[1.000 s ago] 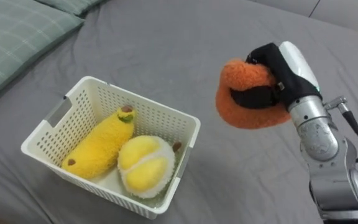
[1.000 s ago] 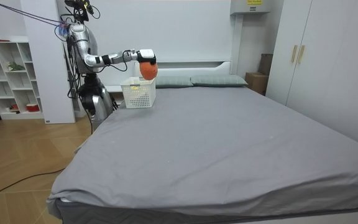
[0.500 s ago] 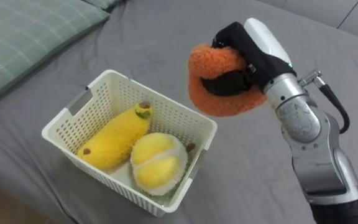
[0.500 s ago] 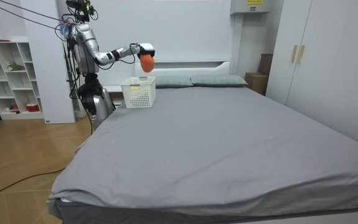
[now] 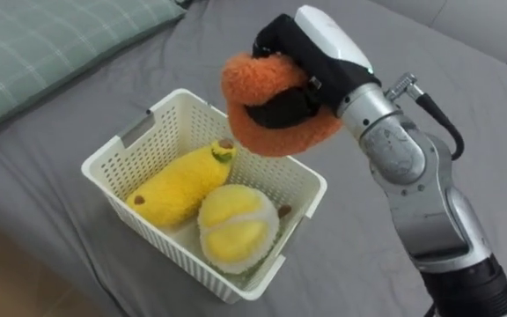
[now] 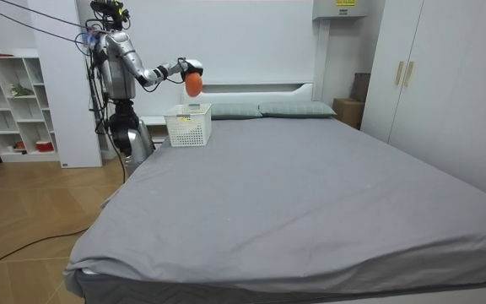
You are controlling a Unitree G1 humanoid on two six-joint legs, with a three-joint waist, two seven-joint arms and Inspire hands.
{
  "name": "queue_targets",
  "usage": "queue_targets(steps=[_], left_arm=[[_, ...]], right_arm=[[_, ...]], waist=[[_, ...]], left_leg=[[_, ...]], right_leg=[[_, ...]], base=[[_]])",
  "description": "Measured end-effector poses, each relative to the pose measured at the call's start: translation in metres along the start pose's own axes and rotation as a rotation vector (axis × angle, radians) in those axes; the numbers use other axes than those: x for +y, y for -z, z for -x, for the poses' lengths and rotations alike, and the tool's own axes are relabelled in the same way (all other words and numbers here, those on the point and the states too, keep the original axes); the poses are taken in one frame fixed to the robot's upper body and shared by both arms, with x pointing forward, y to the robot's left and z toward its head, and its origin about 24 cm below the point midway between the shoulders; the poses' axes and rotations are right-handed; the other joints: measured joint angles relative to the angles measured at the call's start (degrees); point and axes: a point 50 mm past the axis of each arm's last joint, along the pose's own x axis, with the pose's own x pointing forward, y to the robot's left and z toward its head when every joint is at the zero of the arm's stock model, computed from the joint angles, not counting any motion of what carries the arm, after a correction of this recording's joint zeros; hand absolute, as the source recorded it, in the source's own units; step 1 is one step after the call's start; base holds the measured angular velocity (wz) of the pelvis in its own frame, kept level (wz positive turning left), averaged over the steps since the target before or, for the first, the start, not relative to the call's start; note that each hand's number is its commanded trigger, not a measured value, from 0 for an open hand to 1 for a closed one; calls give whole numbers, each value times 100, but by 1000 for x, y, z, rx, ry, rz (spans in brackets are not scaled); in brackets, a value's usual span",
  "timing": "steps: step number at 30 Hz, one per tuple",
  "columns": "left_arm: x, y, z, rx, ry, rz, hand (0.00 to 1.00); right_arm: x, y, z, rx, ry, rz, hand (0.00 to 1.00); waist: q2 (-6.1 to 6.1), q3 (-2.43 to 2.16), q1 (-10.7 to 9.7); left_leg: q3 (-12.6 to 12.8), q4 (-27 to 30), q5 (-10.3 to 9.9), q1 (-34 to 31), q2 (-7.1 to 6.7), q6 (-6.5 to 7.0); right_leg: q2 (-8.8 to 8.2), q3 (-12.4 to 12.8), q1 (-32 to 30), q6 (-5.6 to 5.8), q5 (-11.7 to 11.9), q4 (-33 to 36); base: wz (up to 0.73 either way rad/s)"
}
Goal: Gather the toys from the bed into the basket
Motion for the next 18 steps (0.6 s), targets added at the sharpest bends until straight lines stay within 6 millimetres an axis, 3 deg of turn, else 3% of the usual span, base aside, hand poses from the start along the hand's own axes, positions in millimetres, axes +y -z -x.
queue_targets(steps=[1,8,18], left_arm=[[0,0,0,0,1,-9,0],[-2,-4,0,-15,3,-44,0],[-8,-15,0,-54,18,-71,0]], right_arm=[[3,-2,-1,-4,-15,12,0],[21,-6,-5,-12,-85,9,0],[26,-3,-6,4,-104,-1,0]], waist=[[5,3,39],[26,29,168],[27,34,189]], left_leg=[[-39,4,3,-2,-10,4],[-157,34,26,-34,-65,28],[-197,112,27,-104,-90,31]], right_leg=[[-8,-49,10,2,-1,0],[-64,-283,49,32,-18,2],[-82,-289,31,42,-24,11]], base=[[16],[10],[2]])
